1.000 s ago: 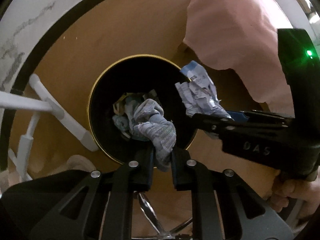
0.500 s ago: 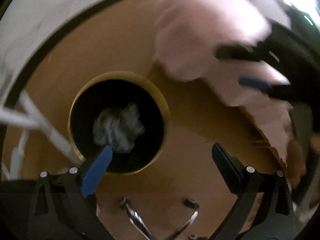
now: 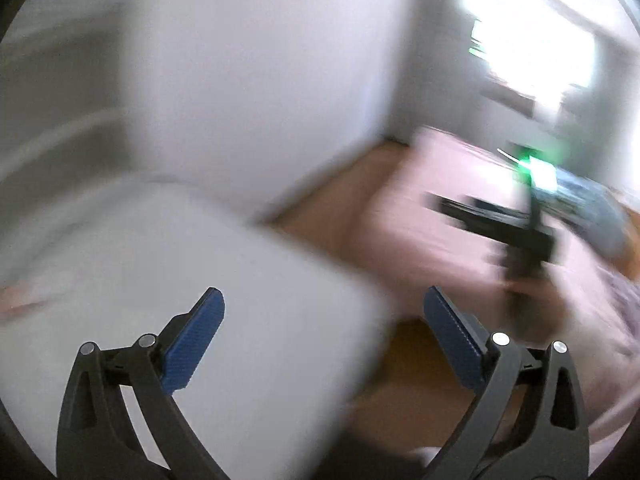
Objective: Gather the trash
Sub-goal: 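Return both tools to the desk, then grasp the white plastic bag with the right tool while the left grasps the pink-yellow box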
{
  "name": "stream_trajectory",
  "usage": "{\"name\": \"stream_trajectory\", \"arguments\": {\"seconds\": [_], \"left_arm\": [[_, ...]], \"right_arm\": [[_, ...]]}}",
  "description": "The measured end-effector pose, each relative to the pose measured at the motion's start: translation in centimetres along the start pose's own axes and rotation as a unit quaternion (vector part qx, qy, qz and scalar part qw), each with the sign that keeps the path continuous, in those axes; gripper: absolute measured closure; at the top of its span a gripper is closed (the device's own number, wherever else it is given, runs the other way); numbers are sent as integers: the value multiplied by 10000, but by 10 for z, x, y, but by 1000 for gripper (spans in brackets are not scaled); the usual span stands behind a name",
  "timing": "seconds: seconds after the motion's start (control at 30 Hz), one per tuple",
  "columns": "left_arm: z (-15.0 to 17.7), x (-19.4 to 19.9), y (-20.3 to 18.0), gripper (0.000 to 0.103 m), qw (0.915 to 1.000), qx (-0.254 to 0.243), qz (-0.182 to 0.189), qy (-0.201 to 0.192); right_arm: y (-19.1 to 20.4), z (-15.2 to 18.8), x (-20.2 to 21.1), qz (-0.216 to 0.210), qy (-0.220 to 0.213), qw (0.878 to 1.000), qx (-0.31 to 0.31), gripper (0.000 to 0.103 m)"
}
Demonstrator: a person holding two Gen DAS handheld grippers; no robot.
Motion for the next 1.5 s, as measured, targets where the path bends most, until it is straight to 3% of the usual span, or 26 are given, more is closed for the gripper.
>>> {"name": "stream_trajectory", "arguments": {"seconds": [0.03,0.07,0.13,0.23,0.33,0.47,0.67,0.8,0.97,1.03,1.27,1.33,1.5], "left_arm": [[13,18,37,6,9976,244,-636,76],[23,30,62,6,9939,440,-1005,143],[54,60,126,6,9768,1064,-1826,362],[96,93,191,6,9545,1913,-2218,558],[118,104,217,6,9443,2130,-2382,784],[124,96,229,6,9477,1925,-2284,1125],[130,57,269,6,9575,1626,-1868,1477],[121,21,284,6,9640,1616,-1504,1484],[113,-8,292,6,9658,1539,-1388,1562],[114,-11,294,6,9663,1532,-1369,1550],[112,-16,302,6,9662,1479,-1413,1566],[112,-21,304,6,9650,1484,-1432,1620],[107,-34,306,6,9645,1517,-1433,1618]], "right_arm": [[23,1,-4,-172,88,9994,271,7],[57,2,-8,-492,218,9965,643,7],[108,6,-15,-1035,414,9872,1140,7],[190,19,-34,-1722,909,9603,1996,7],[255,37,-50,-2184,1160,9312,2679,7],[322,60,-69,-2544,1558,9015,3133,7],[376,84,-90,-2660,1898,8734,3612,7],[402,98,-105,-2636,1948,8632,3840,7],[428,110,-123,-2603,2011,8514,4084,8],[438,114,-130,-2568,1991,8466,4215,13],[454,116,-144,-2748,2098,8478,4021,50],[453,115,-144,-2804,2179,8468,3960,67],[433,93,-152,-2767,2176,8686,3488,74]]}}
Point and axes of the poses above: each gripper's, at about its wrist camera, not at the fingertips, and x roughly against the way its jaws point, y to its left, z to its underside, the point moved 1 cm from there along -x, roughly the way its jaws point, and after that the axes turned 13 degrees about -x, right-handed, at the moved point
